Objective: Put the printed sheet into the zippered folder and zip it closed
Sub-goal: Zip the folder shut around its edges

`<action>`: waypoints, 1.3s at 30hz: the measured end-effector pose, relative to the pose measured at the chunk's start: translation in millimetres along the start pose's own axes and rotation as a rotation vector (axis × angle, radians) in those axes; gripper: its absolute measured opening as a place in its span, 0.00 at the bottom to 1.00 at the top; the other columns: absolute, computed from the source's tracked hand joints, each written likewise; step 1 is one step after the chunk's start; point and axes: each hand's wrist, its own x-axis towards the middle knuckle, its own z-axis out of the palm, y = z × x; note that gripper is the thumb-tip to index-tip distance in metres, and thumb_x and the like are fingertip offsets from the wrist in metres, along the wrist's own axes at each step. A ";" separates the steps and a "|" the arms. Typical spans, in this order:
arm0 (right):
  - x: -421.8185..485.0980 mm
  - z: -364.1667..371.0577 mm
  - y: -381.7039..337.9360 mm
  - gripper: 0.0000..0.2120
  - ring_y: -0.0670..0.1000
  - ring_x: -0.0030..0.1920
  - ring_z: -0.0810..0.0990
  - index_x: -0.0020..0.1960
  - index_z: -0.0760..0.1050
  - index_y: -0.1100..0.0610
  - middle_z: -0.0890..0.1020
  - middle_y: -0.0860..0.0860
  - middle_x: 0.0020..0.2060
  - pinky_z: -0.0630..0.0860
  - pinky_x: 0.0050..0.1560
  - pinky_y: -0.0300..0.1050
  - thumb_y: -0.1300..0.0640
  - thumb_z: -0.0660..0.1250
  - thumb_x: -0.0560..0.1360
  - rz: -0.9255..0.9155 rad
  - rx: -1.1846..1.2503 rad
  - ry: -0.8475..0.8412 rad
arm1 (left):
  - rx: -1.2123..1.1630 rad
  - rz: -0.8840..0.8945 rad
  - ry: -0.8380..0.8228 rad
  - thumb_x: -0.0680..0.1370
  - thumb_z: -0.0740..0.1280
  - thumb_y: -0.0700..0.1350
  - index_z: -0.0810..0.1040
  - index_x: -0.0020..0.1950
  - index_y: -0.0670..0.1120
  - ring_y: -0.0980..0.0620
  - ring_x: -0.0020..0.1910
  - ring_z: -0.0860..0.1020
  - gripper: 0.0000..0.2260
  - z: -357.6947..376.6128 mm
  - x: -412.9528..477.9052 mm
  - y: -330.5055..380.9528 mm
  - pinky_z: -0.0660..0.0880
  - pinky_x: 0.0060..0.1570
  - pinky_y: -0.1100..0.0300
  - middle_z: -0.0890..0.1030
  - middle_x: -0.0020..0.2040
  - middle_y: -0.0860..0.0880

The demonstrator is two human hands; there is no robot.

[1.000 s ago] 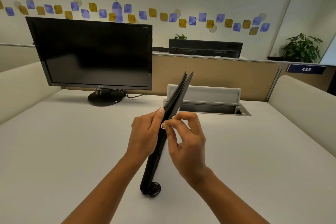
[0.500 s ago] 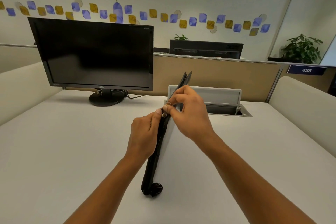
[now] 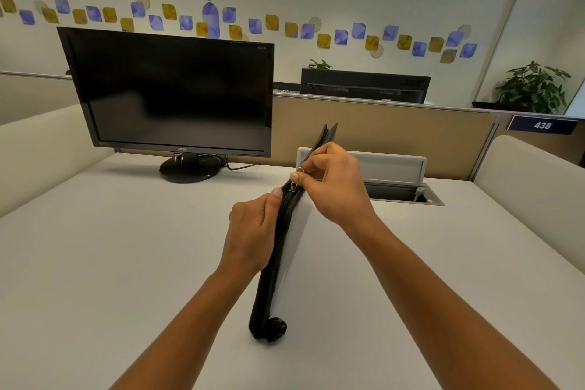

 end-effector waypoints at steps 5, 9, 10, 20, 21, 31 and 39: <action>-3.7 -1.3 -3.0 0.09 0.48 0.45 0.74 0.49 0.80 0.63 0.71 0.48 0.43 0.73 0.47 0.37 0.58 0.69 0.71 -0.066 -0.050 -0.027 | -0.014 -0.013 0.004 0.79 0.55 0.45 0.68 0.28 0.52 0.54 0.24 0.67 0.19 1.2 -0.8 -4.0 0.63 0.24 0.68 0.67 0.23 0.53; -15.9 -1.8 -7.9 0.09 0.44 0.42 0.70 0.49 0.80 0.63 0.69 0.47 0.43 0.65 0.37 0.22 0.58 0.69 0.72 -0.168 -0.079 -0.034 | -0.017 -0.006 0.038 0.79 0.56 0.44 0.72 0.30 0.49 0.55 0.24 0.69 0.17 3.3 -1.5 -5.7 0.66 0.26 0.70 0.69 0.24 0.54; -19.8 -0.9 -9.9 0.09 0.43 0.41 0.70 0.48 0.81 0.62 0.69 0.47 0.43 0.64 0.36 0.21 0.58 0.69 0.72 -0.194 -0.078 -0.039 | -0.023 -0.009 0.041 0.79 0.56 0.43 0.74 0.32 0.47 0.55 0.25 0.70 0.17 3.2 -1.5 -6.3 0.67 0.27 0.70 0.70 0.25 0.54; -26.0 -0.3 -13.7 0.08 0.44 0.41 0.70 0.47 0.80 0.63 0.68 0.47 0.43 0.63 0.36 0.20 0.59 0.68 0.73 -0.255 -0.113 -0.017 | -0.041 0.027 0.023 0.79 0.55 0.44 0.75 0.31 0.44 0.53 0.23 0.68 0.19 0.2 -0.7 -9.8 0.63 0.25 0.66 0.69 0.23 0.50; -24.0 -0.9 -12.5 0.08 0.44 0.40 0.70 0.47 0.80 0.64 0.68 0.47 0.43 0.63 0.35 0.20 0.59 0.68 0.73 -0.244 -0.120 -0.009 | -0.044 0.038 0.017 0.79 0.55 0.45 0.72 0.28 0.47 0.54 0.24 0.69 0.19 -0.6 -0.5 -9.5 0.63 0.25 0.65 0.68 0.23 0.51; -15.3 2.1 -11.8 0.08 0.45 0.40 0.70 0.46 0.79 0.65 0.67 0.48 0.44 0.64 0.37 0.24 0.59 0.68 0.73 -0.231 -0.149 0.003 | -0.063 0.070 -0.019 0.78 0.54 0.48 0.68 0.27 0.50 0.54 0.25 0.69 0.19 -9.6 4.0 -14.8 0.62 0.25 0.65 0.67 0.22 0.52; -28.2 12.1 -26.8 0.09 0.43 0.36 0.68 0.47 0.78 0.66 0.66 0.48 0.44 0.61 0.34 0.20 0.60 0.64 0.75 -0.338 -0.159 -0.064 | -0.124 0.067 0.030 0.80 0.55 0.42 0.70 0.26 0.48 0.57 0.24 0.69 0.21 -14.9 5.8 -21.0 0.61 0.23 0.70 0.67 0.20 0.56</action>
